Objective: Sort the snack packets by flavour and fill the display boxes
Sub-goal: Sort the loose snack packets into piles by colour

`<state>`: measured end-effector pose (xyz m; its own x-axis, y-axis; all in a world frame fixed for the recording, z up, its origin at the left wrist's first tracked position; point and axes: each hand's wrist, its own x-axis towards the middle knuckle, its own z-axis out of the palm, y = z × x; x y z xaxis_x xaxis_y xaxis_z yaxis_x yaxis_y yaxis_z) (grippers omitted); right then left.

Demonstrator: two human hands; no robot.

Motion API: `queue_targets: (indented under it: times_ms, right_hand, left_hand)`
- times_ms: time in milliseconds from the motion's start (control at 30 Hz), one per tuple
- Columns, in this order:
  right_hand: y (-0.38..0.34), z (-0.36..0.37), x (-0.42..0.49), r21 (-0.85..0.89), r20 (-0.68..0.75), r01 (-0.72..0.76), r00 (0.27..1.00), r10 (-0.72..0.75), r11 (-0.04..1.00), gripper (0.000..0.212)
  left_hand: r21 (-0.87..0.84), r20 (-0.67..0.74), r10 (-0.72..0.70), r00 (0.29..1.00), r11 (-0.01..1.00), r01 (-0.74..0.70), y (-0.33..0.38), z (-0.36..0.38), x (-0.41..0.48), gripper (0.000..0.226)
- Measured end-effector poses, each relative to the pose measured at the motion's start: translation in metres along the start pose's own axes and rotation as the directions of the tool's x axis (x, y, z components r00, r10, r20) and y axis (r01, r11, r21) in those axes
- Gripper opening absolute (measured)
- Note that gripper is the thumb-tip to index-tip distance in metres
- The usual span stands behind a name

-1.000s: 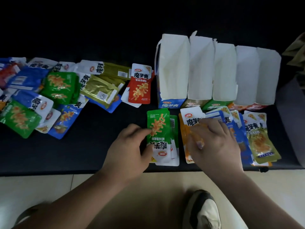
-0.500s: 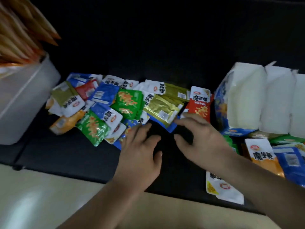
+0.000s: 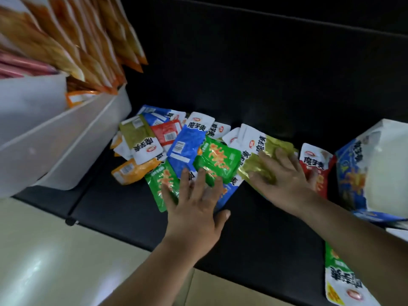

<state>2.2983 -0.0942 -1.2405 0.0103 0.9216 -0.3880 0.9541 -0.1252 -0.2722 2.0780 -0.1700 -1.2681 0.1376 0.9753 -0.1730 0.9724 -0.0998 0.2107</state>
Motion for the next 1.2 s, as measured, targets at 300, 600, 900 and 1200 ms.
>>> queue_targets:
  times_ms: [300,600,900,1200]
  right_hand:
    - [0.003,0.016,-0.032,-0.083,-0.028,0.116,0.993,-0.118,0.990,0.073]
    - [0.012,0.008,-0.011,0.051,-0.356,0.339,0.885,-0.300,0.940,0.065]
    - [-0.060,0.007,0.004,0.111,0.033,0.051,0.998,-0.055,0.992,0.074]
    - [-0.042,0.012,-0.058,0.095,0.040,0.146,0.988,-0.151,0.985,0.059]
  left_hand:
    - [0.037,-0.140,0.118,0.983,0.993,-0.114,-0.005,0.000,-0.018,0.071]
    - [0.107,-0.133,-0.005,0.991,0.994,0.020,-0.004,-0.010,-0.001,0.107]
    - [-0.012,-0.133,-0.144,0.981,0.990,0.143,-0.022,0.009,-0.022,0.096]
    - [-0.066,-0.099,-0.120,0.988,0.991,0.114,-0.028,0.016,-0.021,0.082]
